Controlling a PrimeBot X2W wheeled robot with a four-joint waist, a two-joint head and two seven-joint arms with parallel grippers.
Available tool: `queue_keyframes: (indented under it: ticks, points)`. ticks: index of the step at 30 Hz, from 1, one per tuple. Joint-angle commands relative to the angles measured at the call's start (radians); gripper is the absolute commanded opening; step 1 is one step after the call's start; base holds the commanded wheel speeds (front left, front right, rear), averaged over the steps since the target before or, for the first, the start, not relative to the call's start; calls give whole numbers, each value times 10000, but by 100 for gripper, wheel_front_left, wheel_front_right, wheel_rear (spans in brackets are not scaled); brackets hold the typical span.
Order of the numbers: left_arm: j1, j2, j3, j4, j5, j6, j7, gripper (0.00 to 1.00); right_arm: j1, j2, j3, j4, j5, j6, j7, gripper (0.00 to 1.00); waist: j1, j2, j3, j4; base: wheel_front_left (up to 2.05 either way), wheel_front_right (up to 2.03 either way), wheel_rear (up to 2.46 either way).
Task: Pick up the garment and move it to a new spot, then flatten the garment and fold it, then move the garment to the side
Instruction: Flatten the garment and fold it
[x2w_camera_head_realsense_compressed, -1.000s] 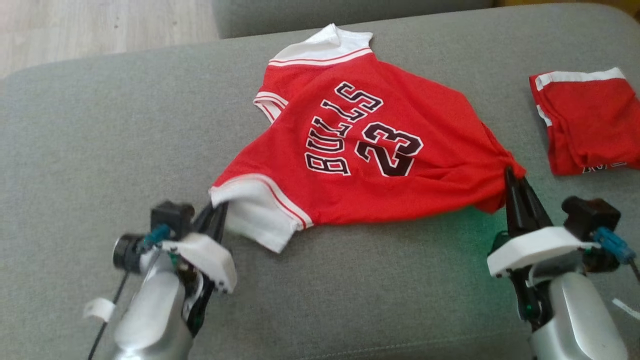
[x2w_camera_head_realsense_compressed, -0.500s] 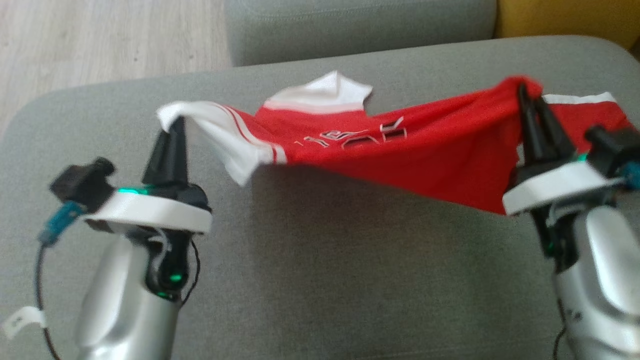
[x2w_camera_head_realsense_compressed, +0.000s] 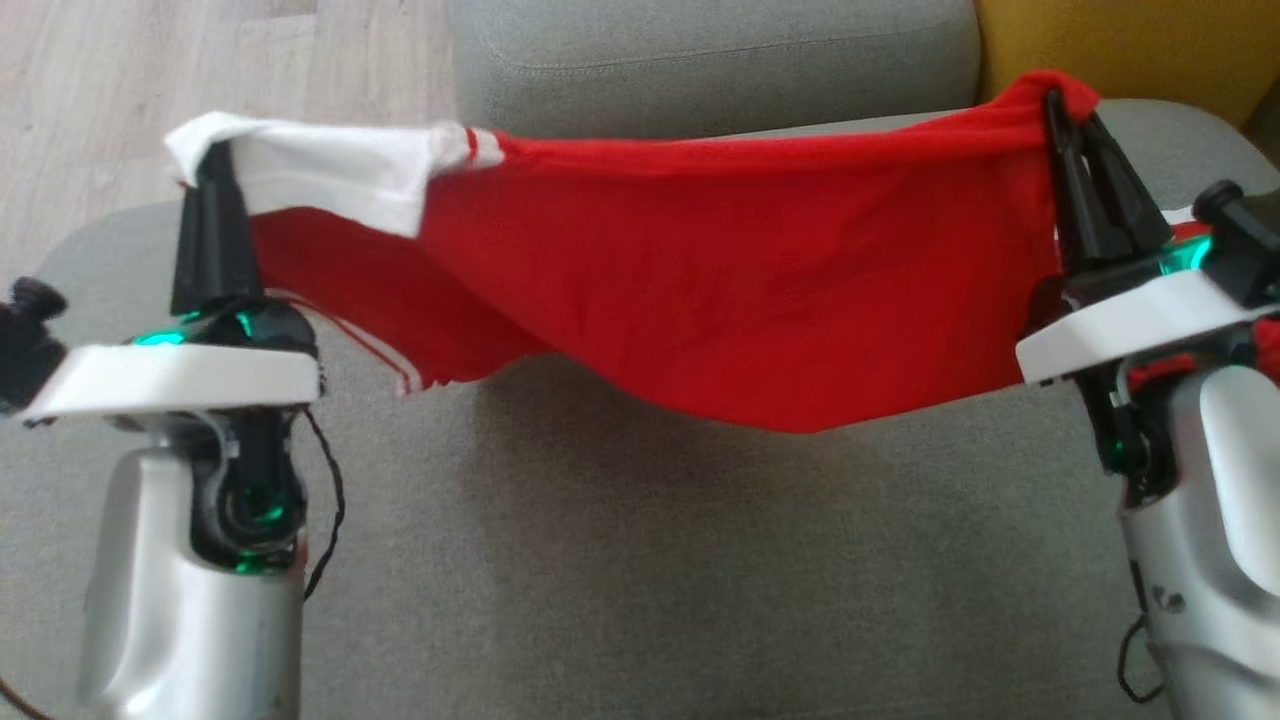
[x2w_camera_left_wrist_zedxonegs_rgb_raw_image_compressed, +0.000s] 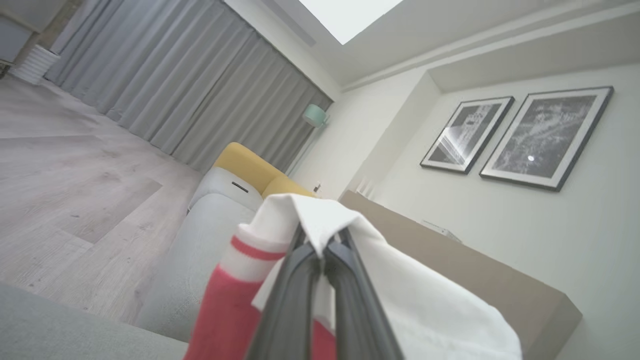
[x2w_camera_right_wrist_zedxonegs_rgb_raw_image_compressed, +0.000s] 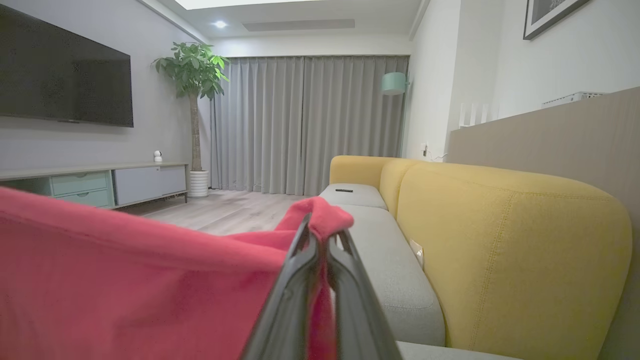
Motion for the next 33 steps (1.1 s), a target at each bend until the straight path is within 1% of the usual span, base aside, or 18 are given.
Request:
queue_keyframes:
  ticks: [1, 6, 9, 14, 17, 21, 24, 26, 28, 32, 33]
  points:
    - [-358, 132, 467, -547, -188, 96, 55, 0, -113, 3, 110, -391, 50, -9, -29, 0, 1, -1, -23, 12, 0, 0, 0]
    - [-369, 109, 633, -1029, -533, 313, 171, 0, -43, 113, -23, -379, 203, -9, 106, 0, 1, -1, -100, 39, 0, 0, 0]
    - [-372, 101, 692, -1253, -697, 417, 254, 0, -19, 207, -199, -266, 300, -9, 379, 0, 1, -1, -135, 48, 0, 0, 0]
    - [-351, 126, 678, -1602, -860, 516, 520, 0, -19, 258, -230, -267, 360, -9, 713, 0, 1, -1, -144, 16, 0, 0, 0]
    - [-323, 244, 603, -1710, -848, 594, 788, 0, -59, 246, -250, -212, 237, -9, 960, 0, 1, -1, -61, -15, 0, 0, 0]
    - [-434, 468, 490, -1501, -675, 715, 1085, 0, -229, 268, -212, -53, 214, -9, 1095, 0, 1, -1, 179, -20, 0, 0, 0]
    - [-911, 596, 449, -1080, -727, 730, 1338, 0, -631, 220, -104, 263, 256, -9, 1213, 0, 1, -1, 591, 28, 0, 0, 0]
    - [-1916, 941, 344, -239, -579, 632, 1593, 0, -1536, 70, 116, 928, 296, -9, 1266, 0, 1, -1, 1152, 91, 0, 0, 0]
    - [-2878, 1154, 249, 563, -421, 512, 1651, 0, -2457, 11, 199, 1613, 338, -9, 1194, 0, 1, -1, 1557, 143, 0, 0, 0]
    - [-5197, 1549, 63, 2509, 65, 201, 1345, 0, -4776, -101, 475, 3409, 192, -9, 555, 0, 1, -1, 2250, 219, 0, 0, 0]
    - [-5197, 1549, 63, 2509, 65, 201, 1345, 0, -4776, -101, 475, 3409, 192, -9, 555, 0, 1, -1, 2250, 219, 0, 0, 0]
